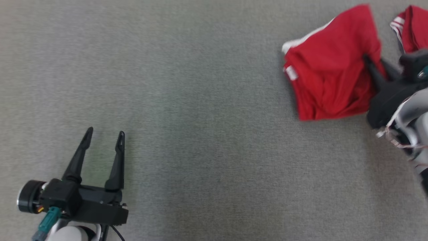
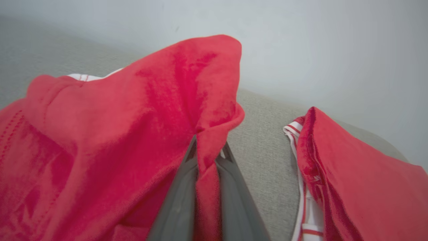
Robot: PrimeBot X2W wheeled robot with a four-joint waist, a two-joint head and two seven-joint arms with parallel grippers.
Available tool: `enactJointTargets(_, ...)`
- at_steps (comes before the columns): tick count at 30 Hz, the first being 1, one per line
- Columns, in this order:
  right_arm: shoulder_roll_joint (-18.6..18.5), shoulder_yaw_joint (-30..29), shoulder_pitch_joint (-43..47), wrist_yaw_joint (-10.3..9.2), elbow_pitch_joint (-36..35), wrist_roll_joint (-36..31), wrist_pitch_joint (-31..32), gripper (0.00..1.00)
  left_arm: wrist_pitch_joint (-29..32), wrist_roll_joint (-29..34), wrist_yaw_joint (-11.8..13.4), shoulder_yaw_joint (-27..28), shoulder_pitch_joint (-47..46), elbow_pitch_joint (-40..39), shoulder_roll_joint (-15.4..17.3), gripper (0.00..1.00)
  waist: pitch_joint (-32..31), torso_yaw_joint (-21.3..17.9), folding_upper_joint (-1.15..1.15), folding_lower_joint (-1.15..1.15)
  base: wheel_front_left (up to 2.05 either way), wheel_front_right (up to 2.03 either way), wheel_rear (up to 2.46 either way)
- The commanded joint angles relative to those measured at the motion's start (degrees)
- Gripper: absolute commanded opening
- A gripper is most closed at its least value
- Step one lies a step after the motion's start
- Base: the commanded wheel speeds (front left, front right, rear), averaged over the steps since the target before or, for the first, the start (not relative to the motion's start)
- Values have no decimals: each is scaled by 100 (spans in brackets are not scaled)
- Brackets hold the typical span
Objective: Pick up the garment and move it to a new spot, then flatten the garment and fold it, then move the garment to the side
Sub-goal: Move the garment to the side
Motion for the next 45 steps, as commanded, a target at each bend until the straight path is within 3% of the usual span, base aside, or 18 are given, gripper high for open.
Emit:
enactJointTargets(1,-165,22,-170,-17,-75,62,59,0,-15,8,-3,33,-99,-59,75,100,407,-381,-1,-2,0,0,0)
enactJointTargets(12,-1196,108,-933,-17,-432,251,590,0,-15,78,1,95,-94,-521,444,100,862,-888,-1,-2,0,0,0)
enactJointTargets(18,-1576,35,-1211,-17,-442,278,793,0,120,135,90,149,64,-1005,592,100,1053,-1116,-1,-2,0,0,0)
enactJointTargets(30,-1991,134,-1715,-17,8,110,835,0,435,188,179,150,131,-1732,757,100,1343,-1281,-1,-2,0,0,0)
enactJointTargets(42,-1940,240,-2176,-17,463,-35,498,0,534,135,240,197,175,-2012,859,100,1531,-1394,-1,-2,0,0,0)
enactJointTargets(43,-1925,265,-2270,-17,508,-129,390,25,549,128,246,188,165,-2012,868,100,1559,-1399,-1,-2,0,0,0)
enactJointTargets(44,-1902,275,-2316,-17,525,-163,310,82,537,122,249,183,156,-2003,868,100,1569,-1398,-1,-2,0,0,0)
enactJointTargets(45,-1873,272,-2332,-17,583,-185,266,100,534,118,251,180,152,-1990,872,100,1573,-1396,-1,-2,0,0,0)
